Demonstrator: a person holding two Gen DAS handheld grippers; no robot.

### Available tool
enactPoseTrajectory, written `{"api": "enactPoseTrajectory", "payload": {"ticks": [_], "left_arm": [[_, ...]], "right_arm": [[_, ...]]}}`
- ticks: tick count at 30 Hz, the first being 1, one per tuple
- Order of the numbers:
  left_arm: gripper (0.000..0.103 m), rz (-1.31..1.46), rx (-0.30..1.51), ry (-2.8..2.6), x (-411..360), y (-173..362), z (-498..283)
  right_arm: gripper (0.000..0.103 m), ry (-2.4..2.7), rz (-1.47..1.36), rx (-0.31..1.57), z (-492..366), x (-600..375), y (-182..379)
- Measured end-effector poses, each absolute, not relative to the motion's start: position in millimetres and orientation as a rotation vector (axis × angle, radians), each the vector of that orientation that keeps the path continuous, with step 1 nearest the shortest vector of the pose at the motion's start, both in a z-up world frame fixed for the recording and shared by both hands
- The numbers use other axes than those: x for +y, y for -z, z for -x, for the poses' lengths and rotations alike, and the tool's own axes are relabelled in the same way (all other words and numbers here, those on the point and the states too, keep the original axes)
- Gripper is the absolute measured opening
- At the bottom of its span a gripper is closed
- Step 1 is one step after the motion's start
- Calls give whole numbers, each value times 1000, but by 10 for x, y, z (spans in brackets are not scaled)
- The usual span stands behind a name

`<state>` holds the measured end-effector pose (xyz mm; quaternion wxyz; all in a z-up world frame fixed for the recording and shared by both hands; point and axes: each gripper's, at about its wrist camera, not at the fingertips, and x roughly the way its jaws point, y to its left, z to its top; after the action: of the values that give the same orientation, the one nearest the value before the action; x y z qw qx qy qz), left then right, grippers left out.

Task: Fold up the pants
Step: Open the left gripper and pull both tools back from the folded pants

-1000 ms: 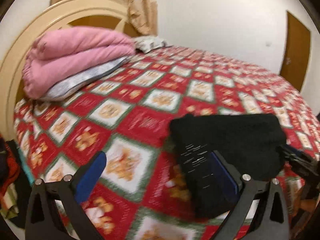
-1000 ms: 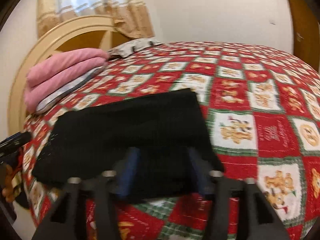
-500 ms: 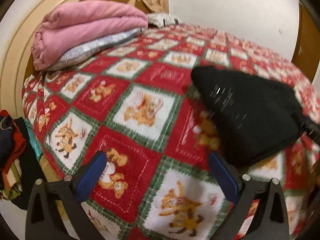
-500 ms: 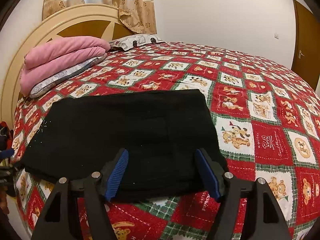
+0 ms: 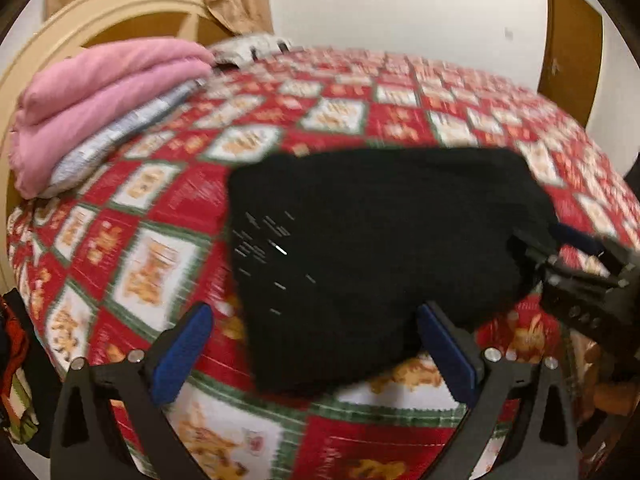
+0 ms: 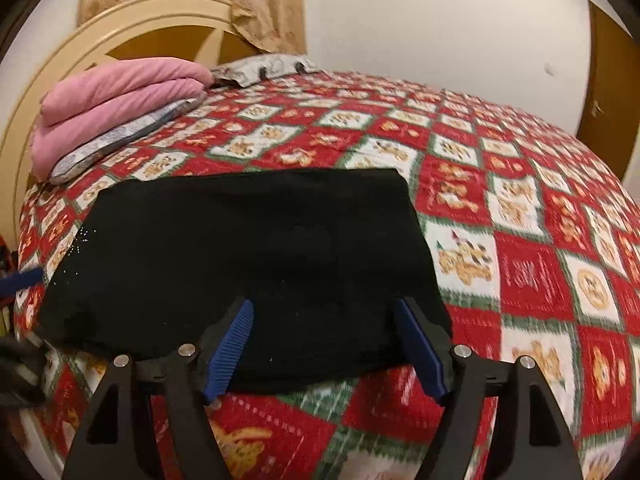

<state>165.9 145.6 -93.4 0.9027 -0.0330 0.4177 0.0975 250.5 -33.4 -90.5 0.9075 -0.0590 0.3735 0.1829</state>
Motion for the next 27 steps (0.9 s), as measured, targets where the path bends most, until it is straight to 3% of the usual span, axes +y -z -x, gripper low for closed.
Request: {"api": "enactPoseTrajectory", "payload": {"ticks": [4, 10, 27], "left_arm": [[103, 107, 910, -175, 1394, 1027, -1665], [103, 96, 936, -178, 1316, 1089, -1598], [103, 96, 955, -194, 1217, 918, -1008]], "right_arm": [[90, -313, 127, 826, -2391, -346, 938], [90, -293, -254, 954, -2305, -814, 994], [90, -190, -186, 1097, -1602, -853, 819]]}}
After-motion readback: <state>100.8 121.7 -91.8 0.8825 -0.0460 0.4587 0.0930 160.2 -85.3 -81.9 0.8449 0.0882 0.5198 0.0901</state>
